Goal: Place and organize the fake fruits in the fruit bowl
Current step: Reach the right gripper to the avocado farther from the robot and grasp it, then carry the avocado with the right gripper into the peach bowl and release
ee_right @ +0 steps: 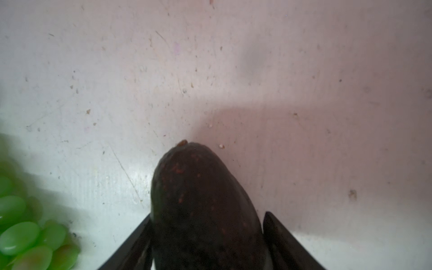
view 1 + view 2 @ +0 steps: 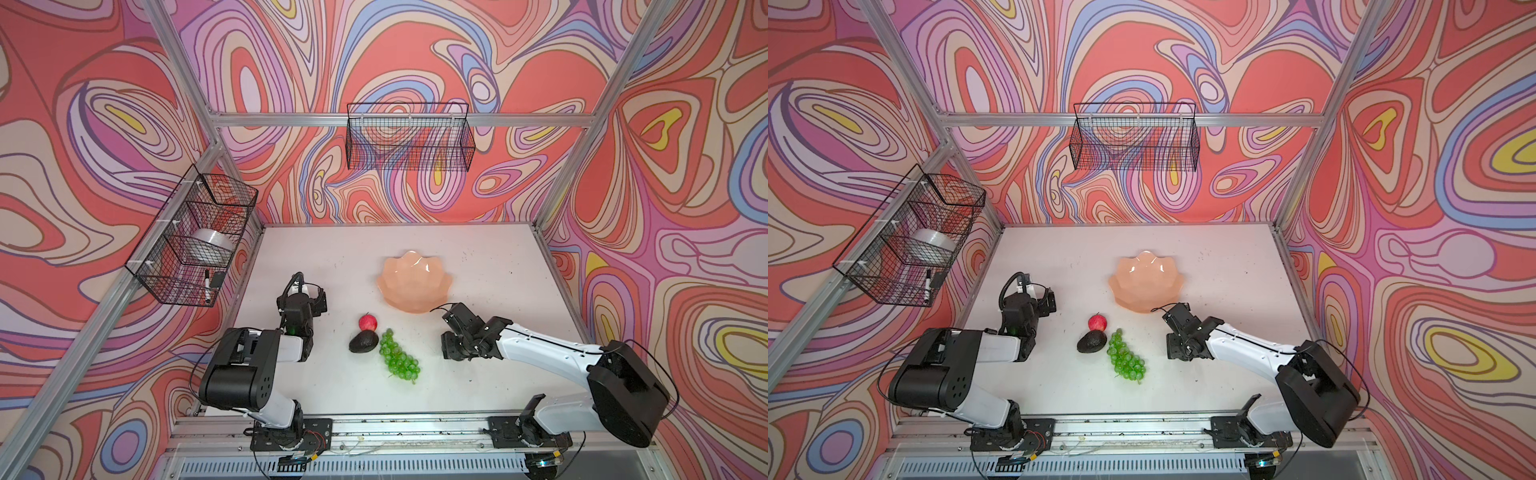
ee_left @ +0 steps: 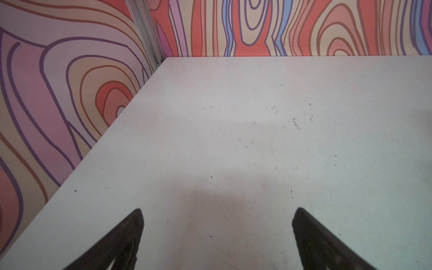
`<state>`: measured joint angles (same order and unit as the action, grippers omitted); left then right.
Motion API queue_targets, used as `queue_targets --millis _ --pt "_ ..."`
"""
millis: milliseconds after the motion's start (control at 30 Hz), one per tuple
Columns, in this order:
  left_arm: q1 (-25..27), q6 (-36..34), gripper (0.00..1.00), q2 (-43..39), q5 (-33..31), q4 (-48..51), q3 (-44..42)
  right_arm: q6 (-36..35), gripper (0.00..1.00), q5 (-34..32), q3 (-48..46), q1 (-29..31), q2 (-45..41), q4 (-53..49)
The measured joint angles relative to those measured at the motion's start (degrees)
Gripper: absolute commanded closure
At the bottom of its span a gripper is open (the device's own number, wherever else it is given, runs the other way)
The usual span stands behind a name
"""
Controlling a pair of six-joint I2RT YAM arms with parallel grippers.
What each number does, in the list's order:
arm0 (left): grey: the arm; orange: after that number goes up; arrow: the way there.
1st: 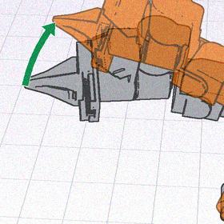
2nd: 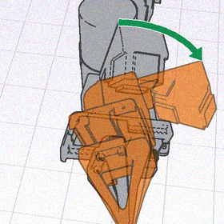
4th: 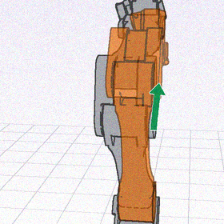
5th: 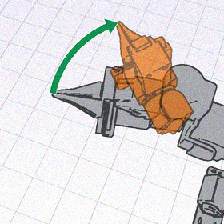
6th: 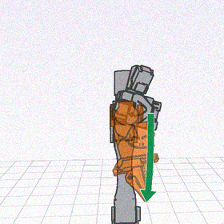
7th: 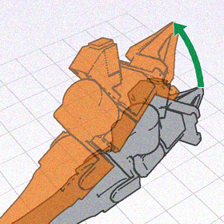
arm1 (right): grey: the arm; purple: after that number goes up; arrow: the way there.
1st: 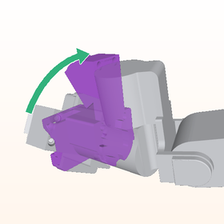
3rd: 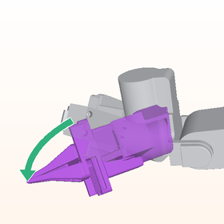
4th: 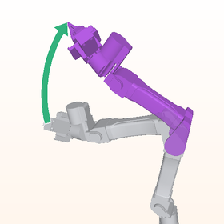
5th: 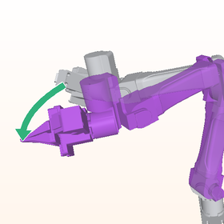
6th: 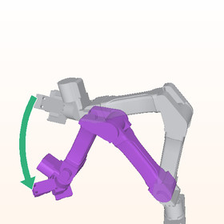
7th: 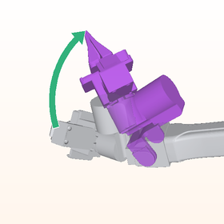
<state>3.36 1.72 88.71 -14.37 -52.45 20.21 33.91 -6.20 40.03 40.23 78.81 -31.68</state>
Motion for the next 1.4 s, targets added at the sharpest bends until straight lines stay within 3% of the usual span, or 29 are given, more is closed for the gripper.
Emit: queue_targets --millis 167,300,500,667,933,1133,1400 --pt "0.0 0.0 0.00 0.0 0.0 0.0 0.0 0.2 0.53 -1.5 0.5 0.0 0.0 -0.1" --pt "0.0 0.0 0.00 0.0 0.0 0.0 0.0 -0.1 0.55 -2.7 3.1 0.0 -2.6 -3.9" --pt "0.0 0.0 0.00 0.0 0.0 0.0 0.0 -2.2 0.55 -4.1 15.5 0.0 -5.5 -8.4" --pt "0.0 0.0 0.00 0.0 0.0 0.0 0.0 -6.9 0.55 -5.4 32.0 0.0 7.5 -7.4" --pt "0.0 0.0 0.00 0.0 0.3 0.0 0.0 -12.9 0.56 -4.4 50.6 -0.6 31.9 -3.0" --pt "0.0 0.0 0.00 0.0 0.3 0.0 0.0 -14.4 0.56 -2.7 54.8 -3.4 39.9 -1.4" --pt "0.0 0.0 0.00 0.0 0.3 0.0 0.0 -14.8 0.56 -1.6 54.8 -5.1 43.6 0.6"
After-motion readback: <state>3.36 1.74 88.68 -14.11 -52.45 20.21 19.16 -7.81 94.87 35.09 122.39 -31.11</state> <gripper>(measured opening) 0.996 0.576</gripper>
